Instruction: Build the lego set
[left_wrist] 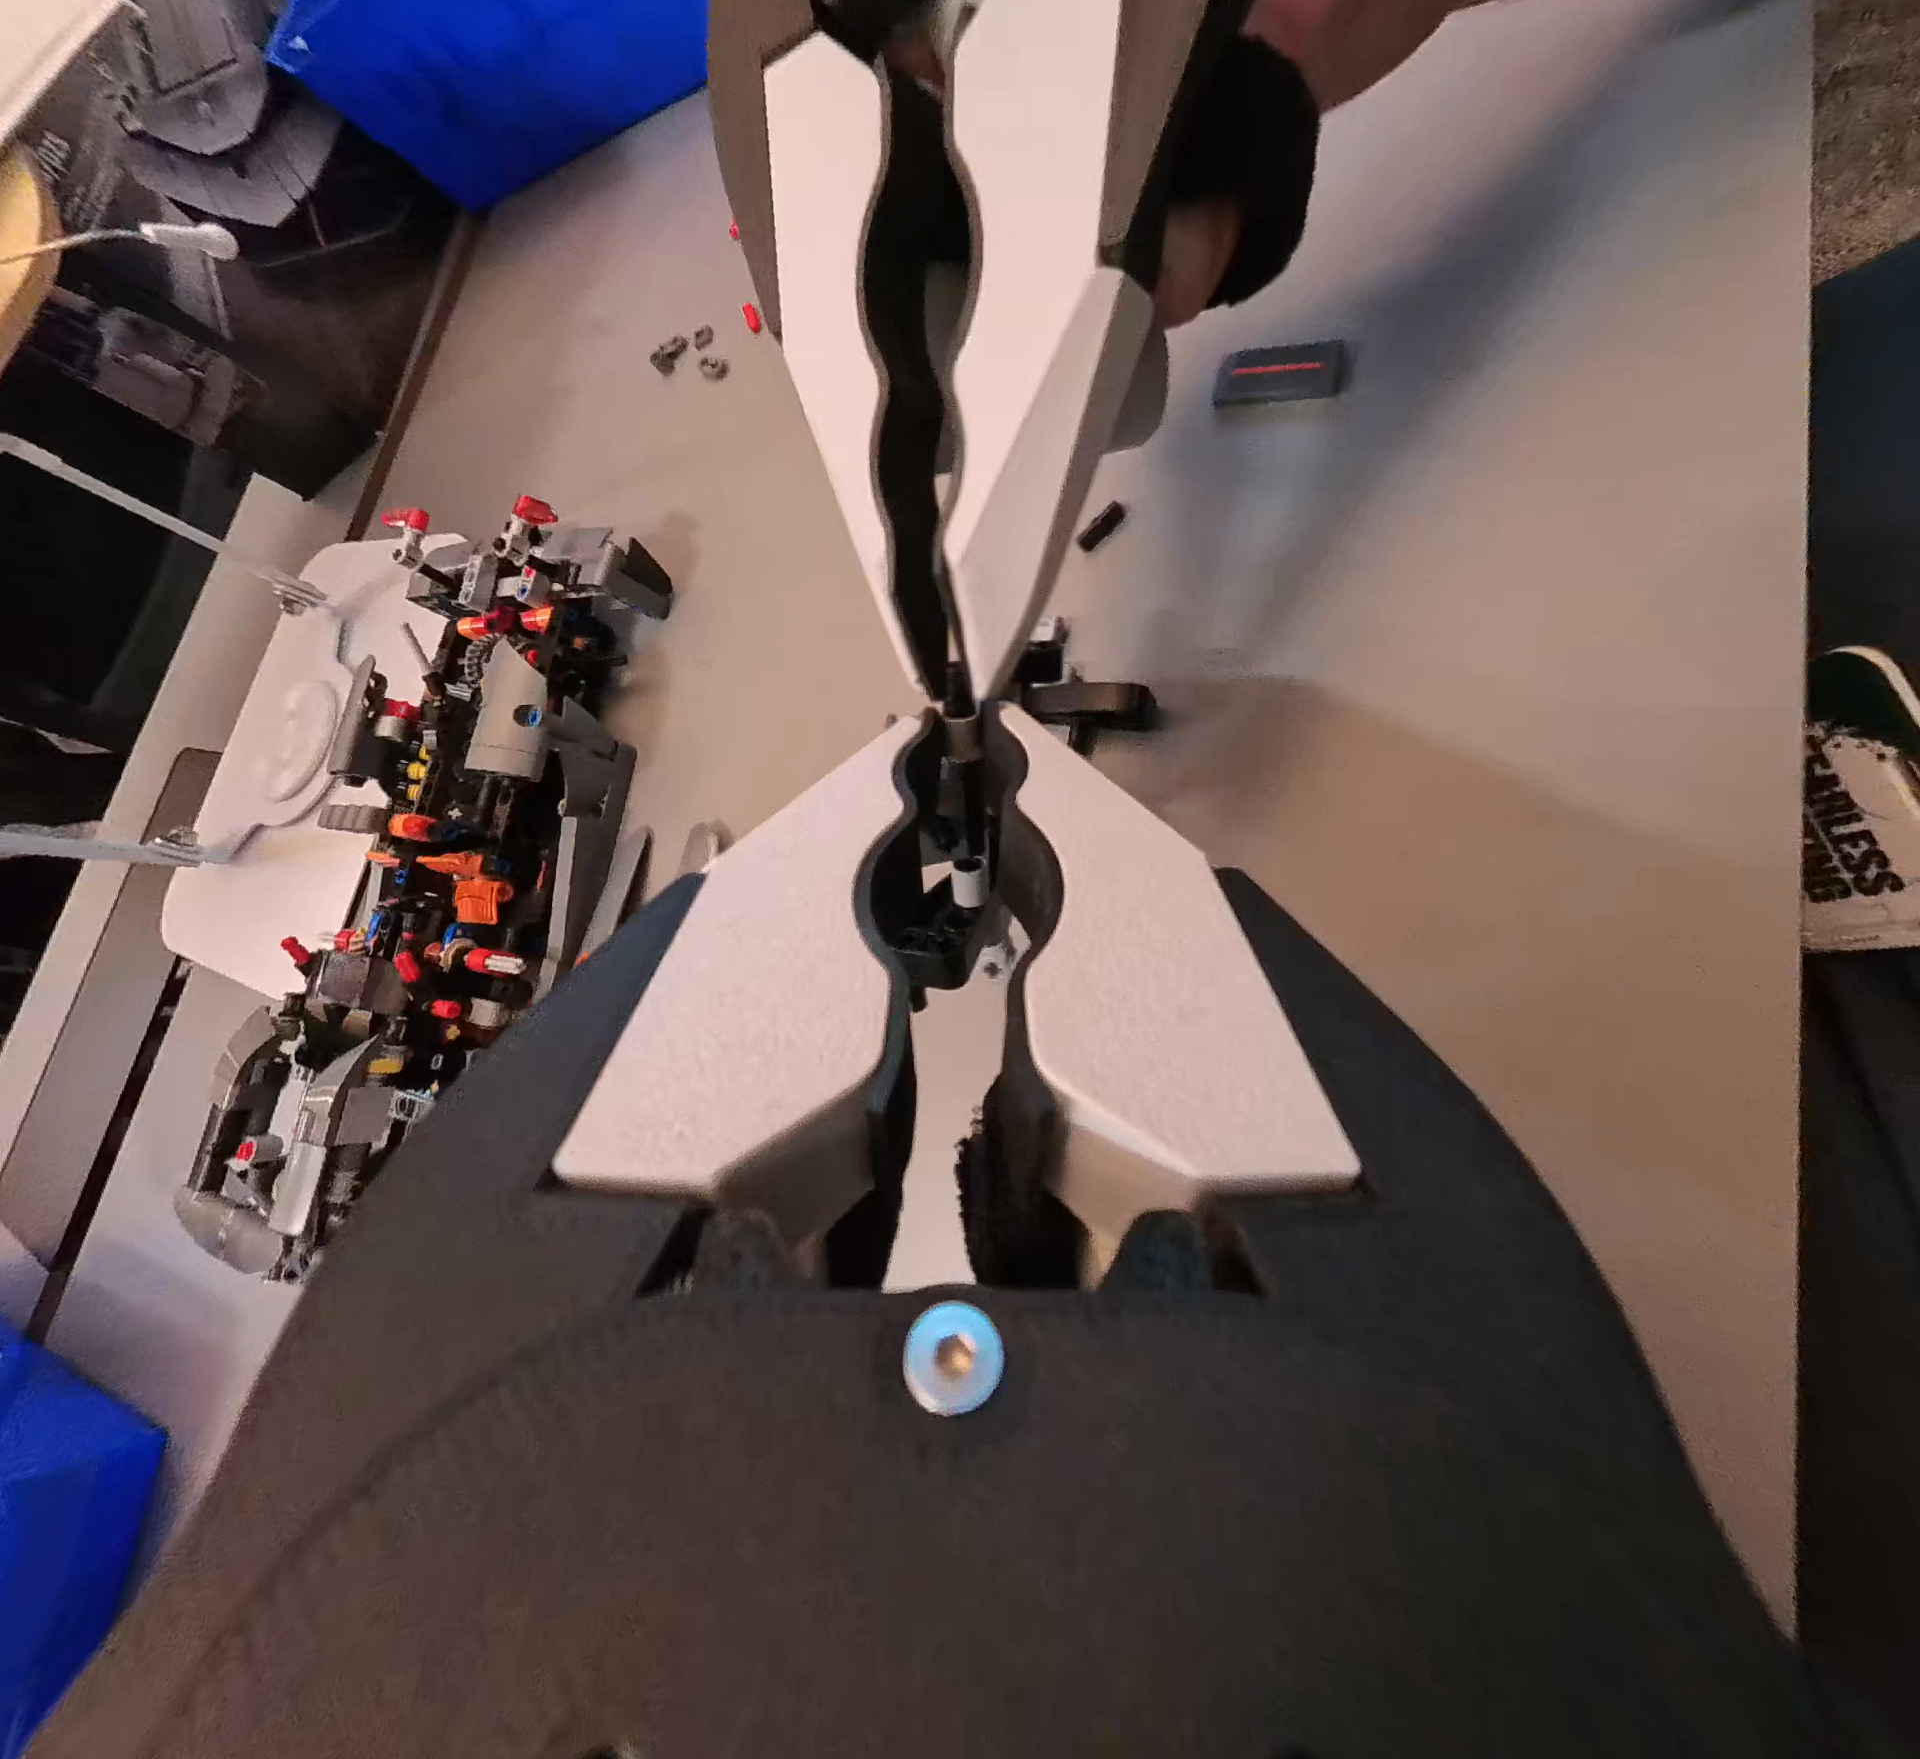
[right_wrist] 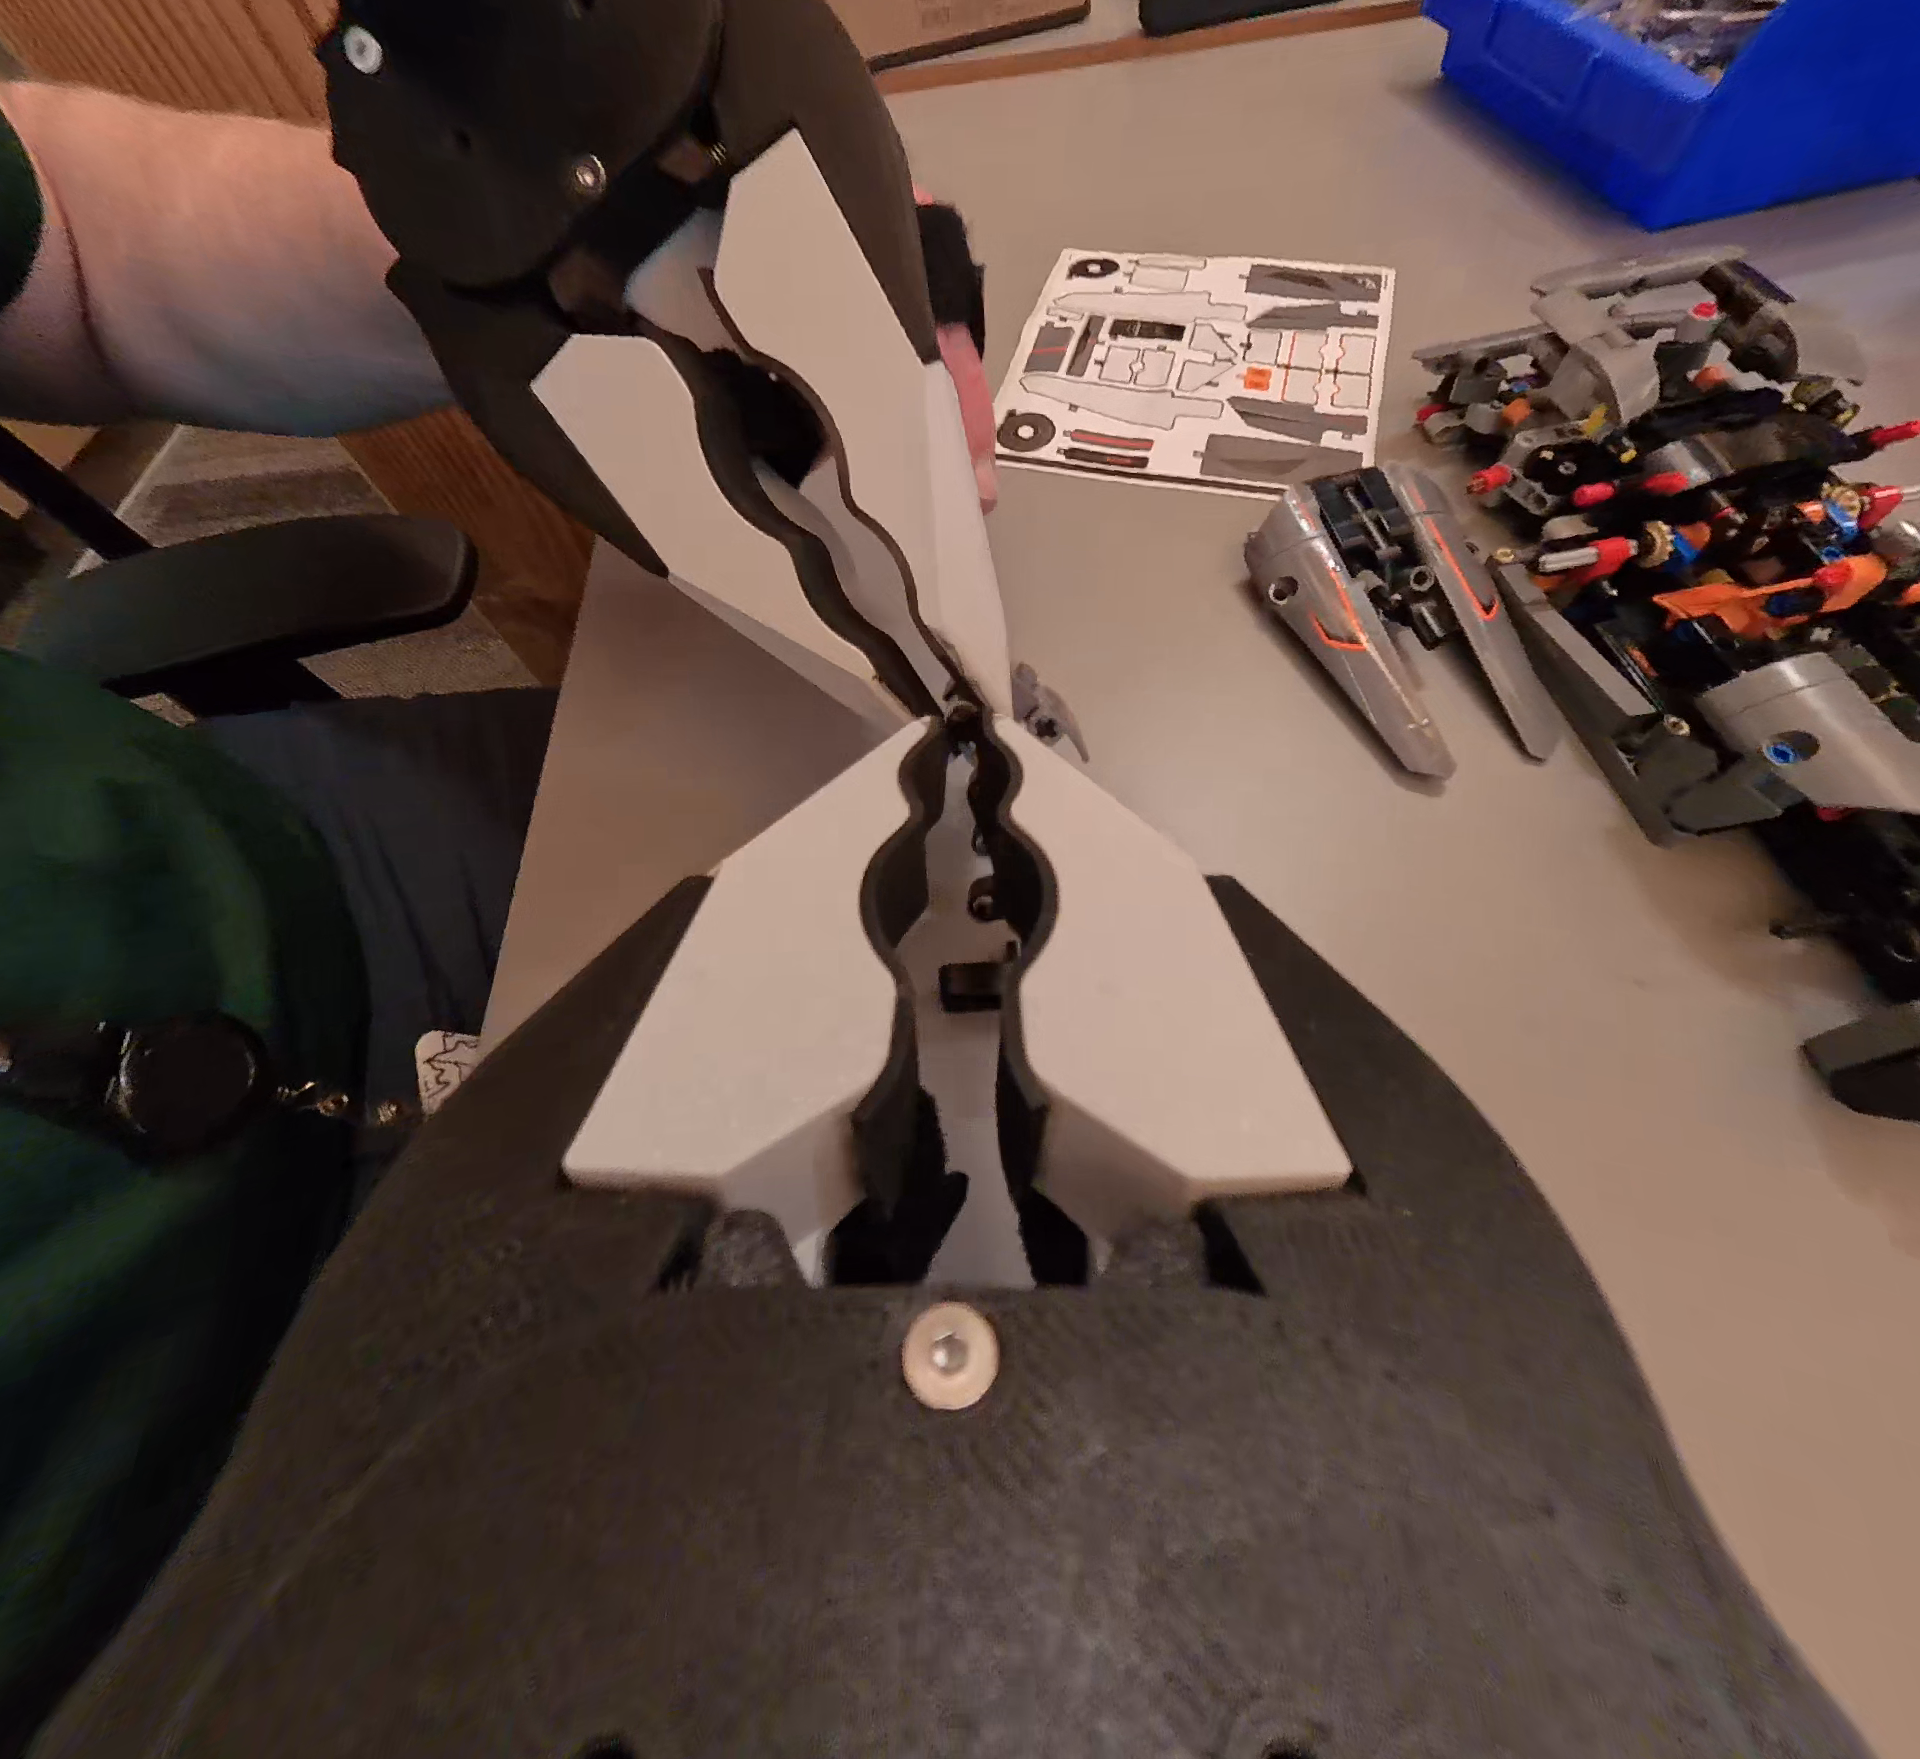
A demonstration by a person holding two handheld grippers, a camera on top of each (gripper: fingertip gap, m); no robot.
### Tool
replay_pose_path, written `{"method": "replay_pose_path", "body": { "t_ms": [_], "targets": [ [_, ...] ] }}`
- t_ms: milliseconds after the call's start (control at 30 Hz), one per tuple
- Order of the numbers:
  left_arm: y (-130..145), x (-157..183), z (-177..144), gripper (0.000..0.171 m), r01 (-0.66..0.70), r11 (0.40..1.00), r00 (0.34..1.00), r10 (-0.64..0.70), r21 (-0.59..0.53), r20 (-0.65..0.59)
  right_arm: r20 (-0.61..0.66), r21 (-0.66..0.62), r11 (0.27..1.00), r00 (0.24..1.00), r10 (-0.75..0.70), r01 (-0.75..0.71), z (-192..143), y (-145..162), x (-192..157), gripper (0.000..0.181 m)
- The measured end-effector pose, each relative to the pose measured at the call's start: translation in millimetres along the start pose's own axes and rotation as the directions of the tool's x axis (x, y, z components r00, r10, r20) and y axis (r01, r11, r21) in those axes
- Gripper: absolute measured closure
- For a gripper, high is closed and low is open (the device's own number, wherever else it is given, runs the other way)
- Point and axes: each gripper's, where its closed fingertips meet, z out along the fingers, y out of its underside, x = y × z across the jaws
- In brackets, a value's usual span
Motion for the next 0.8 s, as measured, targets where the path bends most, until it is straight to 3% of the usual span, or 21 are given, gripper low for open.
{"method": "replay_pose_path", "body": {
  "t_ms": [167,333,700,800],
  "targets": [
    [1,1,0,0.166,-0.026,0.999,1.000,0.026,-0.019,-0.005,-0.046,-0.018,0.998,0.997,-0.061,0.060,1,1,-2,0.180],
    [-1,-1,-3,0.166,-0.094,0.994,0.995,0.095,-0.062,0.010,-0.012,0.024,0.999,0.999,0.032,-0.032,-1,-4,0,0.175],
    [-1,-4,-4,0.166,-0.205,0.970,0.976,0.213,-0.134,0.053,-0.059,0.004,1.000,0.998,-0.003,0.004,-2,-5,-1,0.180],
    [-7,-4,-6,0.167,-0.182,0.978,0.981,0.188,-0.099,0.049,-0.048,0.018,1.000,0.999,-0.008,0.009,-8,-10,-4,0.180]
  ]
}}
